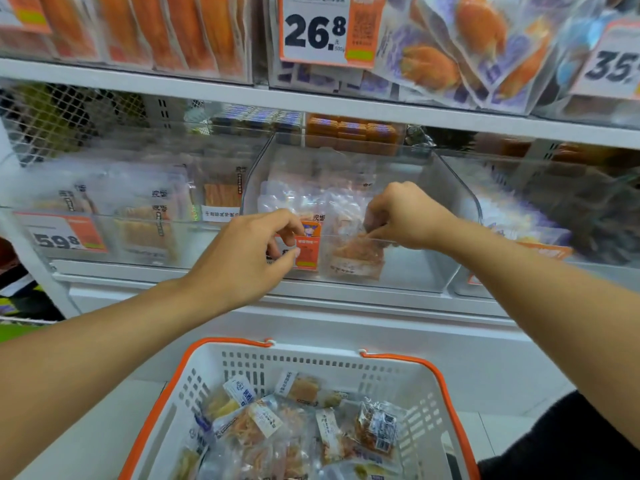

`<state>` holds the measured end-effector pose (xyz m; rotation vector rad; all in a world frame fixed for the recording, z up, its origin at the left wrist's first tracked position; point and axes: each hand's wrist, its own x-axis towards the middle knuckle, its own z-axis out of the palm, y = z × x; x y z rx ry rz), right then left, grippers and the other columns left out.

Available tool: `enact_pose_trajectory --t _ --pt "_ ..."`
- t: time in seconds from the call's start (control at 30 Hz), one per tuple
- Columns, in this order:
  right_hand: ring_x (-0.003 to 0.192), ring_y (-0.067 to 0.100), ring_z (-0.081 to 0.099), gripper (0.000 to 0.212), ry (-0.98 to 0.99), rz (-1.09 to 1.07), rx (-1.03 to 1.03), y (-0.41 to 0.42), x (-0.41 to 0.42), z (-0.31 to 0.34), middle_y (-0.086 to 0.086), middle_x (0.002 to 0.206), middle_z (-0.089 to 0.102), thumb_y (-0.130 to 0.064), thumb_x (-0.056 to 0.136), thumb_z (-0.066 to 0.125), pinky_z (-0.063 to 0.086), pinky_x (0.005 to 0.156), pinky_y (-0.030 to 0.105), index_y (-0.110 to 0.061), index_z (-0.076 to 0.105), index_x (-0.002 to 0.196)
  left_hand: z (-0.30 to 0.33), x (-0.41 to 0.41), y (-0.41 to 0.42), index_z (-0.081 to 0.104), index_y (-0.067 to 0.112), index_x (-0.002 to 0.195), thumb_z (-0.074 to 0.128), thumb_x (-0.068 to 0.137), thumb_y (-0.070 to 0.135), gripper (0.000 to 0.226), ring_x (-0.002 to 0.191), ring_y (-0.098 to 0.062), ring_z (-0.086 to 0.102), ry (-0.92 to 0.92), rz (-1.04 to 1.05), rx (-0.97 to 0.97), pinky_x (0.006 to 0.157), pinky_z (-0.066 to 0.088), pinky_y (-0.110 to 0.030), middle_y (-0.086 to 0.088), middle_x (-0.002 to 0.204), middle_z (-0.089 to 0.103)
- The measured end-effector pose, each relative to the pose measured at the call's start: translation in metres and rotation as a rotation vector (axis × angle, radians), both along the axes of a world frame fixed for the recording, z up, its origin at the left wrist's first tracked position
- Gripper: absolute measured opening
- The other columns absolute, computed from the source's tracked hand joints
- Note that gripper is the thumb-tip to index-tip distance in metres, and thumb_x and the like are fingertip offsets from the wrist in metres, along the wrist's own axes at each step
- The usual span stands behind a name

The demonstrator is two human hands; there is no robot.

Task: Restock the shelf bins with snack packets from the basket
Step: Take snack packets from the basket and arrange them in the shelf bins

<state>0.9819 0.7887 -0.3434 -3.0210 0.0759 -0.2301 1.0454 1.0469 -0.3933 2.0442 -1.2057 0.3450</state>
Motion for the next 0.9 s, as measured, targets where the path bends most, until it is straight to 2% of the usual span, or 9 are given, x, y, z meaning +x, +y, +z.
enact_pose_trajectory --t 0.17,0.27,0.33,0.4,0.47,0.53,0.63,0.73,0.9 --pt "0.06 0.01 0.062 0.025 0.007 -0.071 0.012 0.01 0.019 -0.005 -0.004 0.064 0.066 -0.009 0.076 0.078 0.051 0.062 0.029 -0.018 0.065 0.057 -0.006 0.0 -0.001 0.063 0.028 0.098 0.071 0.084 0.017 0.02 0.066 -0.009 0.062 -0.023 -0.039 0.046 0.066 0.054 -0.035 0.015 0.083 0.064" --pt "0.078 0.022 0.067 0.012 -0.019 -0.105 -0.008 0.006 0.009 0.001 0.0 0.078 0.069 -0.022 0.078 0.08 0.053 0.068 0.034 -0.014 0.072 0.079 -0.006 0.003 0.002 0.062 0.03 0.096 0.071 0.085 0.02 0.018 0.066 -0.008 0.063 -0.019 -0.052 0.112 0.066 0.055 -0.036 0.015 0.081 0.064" --pt "0.093 0.026 0.064 0.034 -0.128 -0.152 -0.087 0.007 -0.007 0.006 0.002 0.096 0.068 -0.036 0.078 0.08 0.052 0.075 0.037 -0.016 0.068 0.103 -0.005 0.004 0.004 0.061 0.031 0.092 0.071 0.085 0.022 0.015 0.065 -0.006 0.062 -0.005 -0.082 0.181 0.064 0.054 -0.035 0.014 0.077 0.064" --pt "0.094 0.026 0.061 0.041 -0.321 -0.119 -0.141 0.022 -0.028 0.009 0.003 0.104 0.066 -0.042 0.081 0.074 0.052 0.077 0.04 -0.017 0.063 0.112 -0.005 0.006 0.008 0.06 0.03 0.091 0.071 0.086 0.029 0.013 0.066 -0.001 0.058 0.005 -0.105 0.373 0.063 0.05 -0.03 0.013 0.076 0.063" --pt "0.081 0.021 0.061 0.026 -0.434 0.035 -0.049 0.053 -0.049 0.0 -0.002 0.089 0.065 -0.041 0.084 0.066 0.052 0.072 0.04 -0.019 0.064 0.098 -0.01 0.004 0.012 0.061 0.028 0.1 0.068 0.088 0.041 0.018 0.069 0.001 0.053 0.001 -0.12 0.748 0.064 0.041 -0.024 0.013 0.085 0.064" --pt "0.07 0.016 0.059 0.02 -0.216 0.229 0.065 0.087 -0.06 -0.03 -0.007 0.076 0.063 -0.041 0.087 0.062 0.051 0.066 0.036 -0.021 0.064 0.088 -0.019 -0.003 0.017 0.06 0.026 0.114 0.062 0.091 0.05 0.034 0.078 -0.004 0.052 0.077 -0.146 1.169 0.071 0.039 -0.023 0.009 0.099 0.063" --pt "0.088 0.016 0.062 0.027 0.52 0.333 0.037 0.119 -0.07 -0.113 -0.002 0.098 0.068 -0.041 0.09 0.068 0.047 0.073 0.03 -0.02 0.065 0.107 -0.038 -0.019 0.022 0.052 0.027 0.131 0.057 0.092 0.055 0.049 0.094 -0.014 0.048 0.192 -0.155 1.559 0.085 0.04 -0.026 0.009 0.104 0.05" --pt "0.111 0.021 0.057 0.054 0.935 0.197 -0.1 0.098 -0.087 -0.203 0.005 0.131 0.058 -0.028 0.088 0.073 0.043 0.082 0.028 -0.018 0.051 0.136 -0.048 -0.025 0.023 0.049 0.026 0.136 0.055 0.093 0.056 0.053 0.095 -0.015 0.044 0.198 -0.172 1.564 0.086 0.037 -0.026 0.009 0.101 0.044" --pt "0.127 0.033 0.051 0.105 0.965 -0.172 -0.087 0.009 -0.11 -0.259 0.016 0.145 0.047 -0.03 0.074 0.087 0.045 0.104 0.04 -0.01 0.02 0.152 -0.048 -0.025 0.018 0.048 0.028 0.135 0.053 0.093 0.056 0.051 0.086 -0.01 0.046 0.155 -0.214 1.447 0.082 0.036 -0.025 0.011 0.108 0.049"
